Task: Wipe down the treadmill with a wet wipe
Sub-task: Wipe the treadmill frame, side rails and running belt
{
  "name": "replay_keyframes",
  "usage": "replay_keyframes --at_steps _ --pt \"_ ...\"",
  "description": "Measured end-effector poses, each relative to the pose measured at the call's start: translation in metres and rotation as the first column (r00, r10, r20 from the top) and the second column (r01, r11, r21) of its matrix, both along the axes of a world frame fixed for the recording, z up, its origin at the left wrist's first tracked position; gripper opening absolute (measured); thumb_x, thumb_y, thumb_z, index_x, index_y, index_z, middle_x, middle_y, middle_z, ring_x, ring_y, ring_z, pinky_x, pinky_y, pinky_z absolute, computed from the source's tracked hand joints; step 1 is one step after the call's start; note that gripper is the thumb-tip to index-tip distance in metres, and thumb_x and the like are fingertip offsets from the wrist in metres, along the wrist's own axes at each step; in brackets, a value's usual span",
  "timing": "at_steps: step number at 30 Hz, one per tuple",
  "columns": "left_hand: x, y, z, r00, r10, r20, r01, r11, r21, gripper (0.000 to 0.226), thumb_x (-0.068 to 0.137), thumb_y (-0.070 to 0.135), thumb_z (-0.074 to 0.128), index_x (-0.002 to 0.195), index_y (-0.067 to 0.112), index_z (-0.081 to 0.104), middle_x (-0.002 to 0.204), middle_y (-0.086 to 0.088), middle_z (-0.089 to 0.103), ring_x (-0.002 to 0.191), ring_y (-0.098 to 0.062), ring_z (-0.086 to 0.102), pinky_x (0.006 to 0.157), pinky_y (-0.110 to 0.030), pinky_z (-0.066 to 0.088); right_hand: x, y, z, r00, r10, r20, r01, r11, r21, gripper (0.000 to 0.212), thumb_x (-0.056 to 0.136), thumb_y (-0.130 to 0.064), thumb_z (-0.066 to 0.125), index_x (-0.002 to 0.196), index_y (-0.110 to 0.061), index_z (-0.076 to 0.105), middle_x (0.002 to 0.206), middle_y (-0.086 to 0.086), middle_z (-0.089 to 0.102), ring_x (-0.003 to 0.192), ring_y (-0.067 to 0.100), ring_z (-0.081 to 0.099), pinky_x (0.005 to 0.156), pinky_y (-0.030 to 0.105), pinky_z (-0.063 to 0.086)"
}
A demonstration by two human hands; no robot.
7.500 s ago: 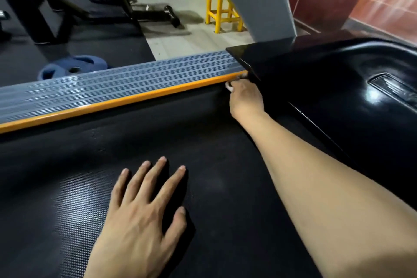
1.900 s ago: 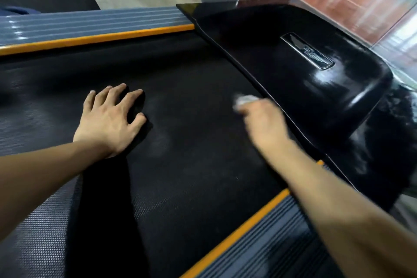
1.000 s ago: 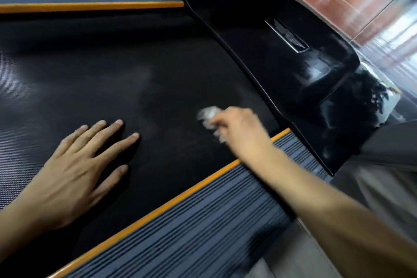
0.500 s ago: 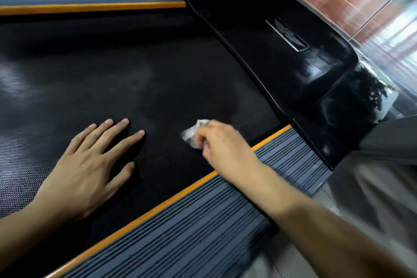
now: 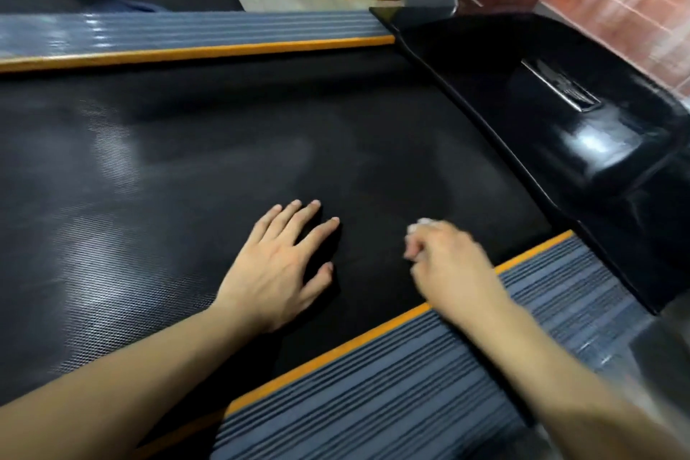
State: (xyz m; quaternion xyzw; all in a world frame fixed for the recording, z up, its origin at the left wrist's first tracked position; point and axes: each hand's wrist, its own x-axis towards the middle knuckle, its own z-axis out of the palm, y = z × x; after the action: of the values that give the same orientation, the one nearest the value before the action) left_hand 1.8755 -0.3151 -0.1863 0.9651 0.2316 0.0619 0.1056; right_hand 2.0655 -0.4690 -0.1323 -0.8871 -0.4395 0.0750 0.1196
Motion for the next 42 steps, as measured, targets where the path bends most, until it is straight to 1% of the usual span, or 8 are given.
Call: replay_keyframes --at_steps 3,6,12,20,26,33,38,42 --pt "-0.014 0.011 0.004 0.996 0.084 0.019 -0.083 0.996 -0.031 0.068 0.092 0.053 0.035 0.155 0.029 0.036 0.162 -0.007 0.034 0.15 -0.029 0.03 0.124 -0.048 0.021 -0.054 0.017 -0.009 0.958 0.284 -0.048 -0.283 0.959 0.021 0.021 0.078 -0.003 0.053 0.085 -0.022 0.058 0.111 -0.001 0.059 0.104 0.024 0.06 0.083 0.037 0.05" --pt "-0.051 0.033 0.001 0.968 0.253 -0.003 -0.253 0.967 0.012 0.067 0.092 0.055 0.033 0.153 0.028 0.042 0.16 -0.009 0.038 0.147 -0.033 0.035 0.122 -0.051 0.023 -0.043 0.023 -0.012 0.947 0.322 -0.018 -0.318 0.942 0.106 0.024 0.083 0.001 0.059 0.09 -0.022 0.06 0.108 -0.003 0.058 0.105 0.022 0.061 0.077 0.032 0.048" --pt "-0.097 0.087 0.001 0.896 0.438 -0.072 -0.436 0.899 0.038 0.066 0.093 0.062 0.024 0.154 0.04 0.035 0.163 -0.005 0.035 0.15 -0.031 0.029 0.123 -0.05 0.014 0.004 0.1 -0.021 0.961 0.243 0.134 -0.267 0.939 0.218 0.024 0.084 0.003 0.061 0.091 -0.02 0.063 0.087 -0.004 0.052 0.077 0.023 0.052 0.065 0.036 0.045" --pt "-0.097 0.098 -0.007 0.878 0.465 -0.112 -0.462 0.885 0.059 0.068 0.095 0.068 0.014 0.159 0.047 0.012 0.17 0.002 0.015 0.157 -0.024 0.008 0.126 -0.049 0.002 0.067 0.197 -0.041 0.982 0.045 0.184 -0.1 0.946 0.307 0.036 0.093 -0.004 0.054 0.125 -0.019 0.064 0.103 0.009 0.063 0.097 0.029 0.055 0.079 0.038 0.043" --pt "-0.098 0.098 -0.006 0.877 0.463 -0.126 -0.458 0.886 0.066 0.067 0.094 0.07 0.007 0.158 0.051 0.0 0.171 0.004 0.006 0.158 -0.021 0.001 0.126 -0.049 -0.002 0.074 0.262 -0.038 0.993 -0.04 0.109 -0.001 0.934 0.356 0.032 0.095 -0.006 0.053 0.123 -0.012 0.068 0.111 0.015 0.063 0.104 0.035 0.059 0.087 0.04 0.048" --pt "-0.101 0.094 -0.003 0.883 0.45 -0.13 -0.447 0.893 0.058 0.064 0.096 0.069 0.009 0.157 0.052 -0.002 0.171 0.006 0.006 0.158 -0.018 0.0 0.126 -0.049 0.001 0.04 0.328 -0.047 0.918 0.327 0.225 -0.387 0.862 0.327 0.026 0.094 -0.01 0.052 0.109 -0.011 0.074 0.098 0.015 0.067 0.091 0.035 0.057 0.077 0.04 0.044" --pt "-0.099 0.098 -0.006 0.886 0.453 -0.104 -0.449 0.892 0.056 0.064 0.097 0.068 0.014 0.158 0.052 0.001 0.171 0.006 0.007 0.158 -0.019 0.001 0.127 -0.049 0.002 0.086 0.369 -0.033 0.981 -0.131 0.143 0.075 0.937 0.342 0.037 0.101 -0.034 0.048 0.115 -0.011 0.073 0.109 0.018 0.07 0.105 0.035 0.063 0.086 0.036 0.046" --pt "-0.099 0.098 -0.007 0.887 0.454 -0.089 -0.452 0.891 0.044 0.065 0.096 0.069 0.014 0.157 0.053 -0.002 0.171 0.008 0.003 0.158 -0.017 -0.002 0.127 -0.049 0.001 0.01 0.404 -0.022 0.997 0.032 0.075 -0.051 0.962 0.268 0.029 0.095 -0.029 0.058 0.112 -0.014 0.075 0.111 0.017 0.071 0.106 0.033 0.065 0.08 0.029 0.046"
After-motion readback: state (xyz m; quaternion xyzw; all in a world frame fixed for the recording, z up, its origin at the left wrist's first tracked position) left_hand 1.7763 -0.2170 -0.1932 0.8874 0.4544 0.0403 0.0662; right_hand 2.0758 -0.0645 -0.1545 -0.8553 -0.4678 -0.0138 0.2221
